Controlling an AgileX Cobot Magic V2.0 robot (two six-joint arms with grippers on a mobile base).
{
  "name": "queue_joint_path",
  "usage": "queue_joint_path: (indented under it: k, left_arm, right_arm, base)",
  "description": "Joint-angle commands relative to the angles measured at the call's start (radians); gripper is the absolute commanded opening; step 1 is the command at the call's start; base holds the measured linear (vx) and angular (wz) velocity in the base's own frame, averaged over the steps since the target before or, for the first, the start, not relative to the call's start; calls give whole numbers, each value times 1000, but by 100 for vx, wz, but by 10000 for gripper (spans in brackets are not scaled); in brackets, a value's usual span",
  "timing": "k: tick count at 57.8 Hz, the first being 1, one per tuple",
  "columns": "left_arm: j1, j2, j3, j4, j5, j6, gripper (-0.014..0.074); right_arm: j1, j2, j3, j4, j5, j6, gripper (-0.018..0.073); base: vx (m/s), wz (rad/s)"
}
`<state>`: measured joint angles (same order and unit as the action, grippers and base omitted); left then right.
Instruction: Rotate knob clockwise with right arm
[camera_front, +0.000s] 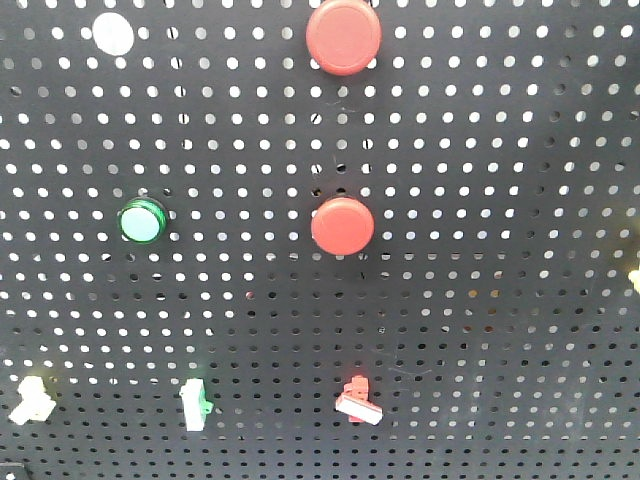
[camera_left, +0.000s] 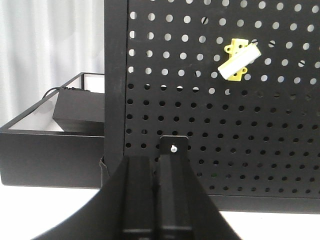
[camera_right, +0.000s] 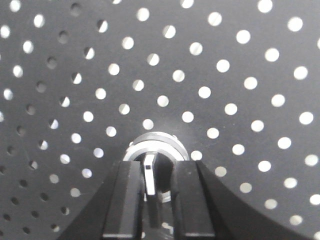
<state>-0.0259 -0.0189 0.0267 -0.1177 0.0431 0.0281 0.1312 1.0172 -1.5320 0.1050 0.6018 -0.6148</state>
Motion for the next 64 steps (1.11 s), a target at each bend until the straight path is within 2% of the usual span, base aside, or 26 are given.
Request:
queue_joint_path:
  k: [1, 11, 17, 23, 24, 27, 35, 41, 48, 56, 64]
  left_arm:
    - [2, 3, 13, -8, -82, -10, -6]
    - [2, 3, 13, -8, -82, -10, -6]
    - [2, 3, 13, -8, -82, -10, -6]
    - [2, 3, 13, -8, -82, -10, -6]
    - [2, 3, 13, -8, -82, -10, -6]
    - [2, 3, 13, -8, -82, -10, -6]
    - [2, 3, 13, -8, -82, -10, -6]
    - [2, 3, 13, -8, -82, -10, -6]
    - [2, 3, 13, -8, -82, -10, -6]
    - [2, 3, 13, -8, -82, -10, -6]
    - [2, 3, 13, -8, -82, -10, -6]
  right_arm:
    - [-4, 14, -25, 0, -106, 10, 148]
    - [-4, 17, -25, 0, -86, 10, -11]
    - [-4, 17, -25, 0, -86, 69, -13]
    - [-4, 17, -25, 1, -82, 237, -10]
    - [-4, 17, -25, 1, -82, 306, -9]
    - [-4, 17, -25, 2, -83, 404, -9]
    - [-4, 17, -25, 13, -86, 799, -9]
    - [-4, 17, -25, 51, -118, 1014, -9]
    - [-4, 17, -25, 126, -196, 1175, -9]
    - [-4, 17, -25, 155, -243, 1313, -9]
    - [-4, 17, -25, 155, -241, 1340, -9]
  base:
    - [0, 0]
    - [0, 0]
    - [0, 0]
    - [0, 0]
    - [0, 0]
    - [0, 0]
    - [0, 0]
    - [0, 0]
    - [0, 0]
    - [0, 0]
    - [0, 0]
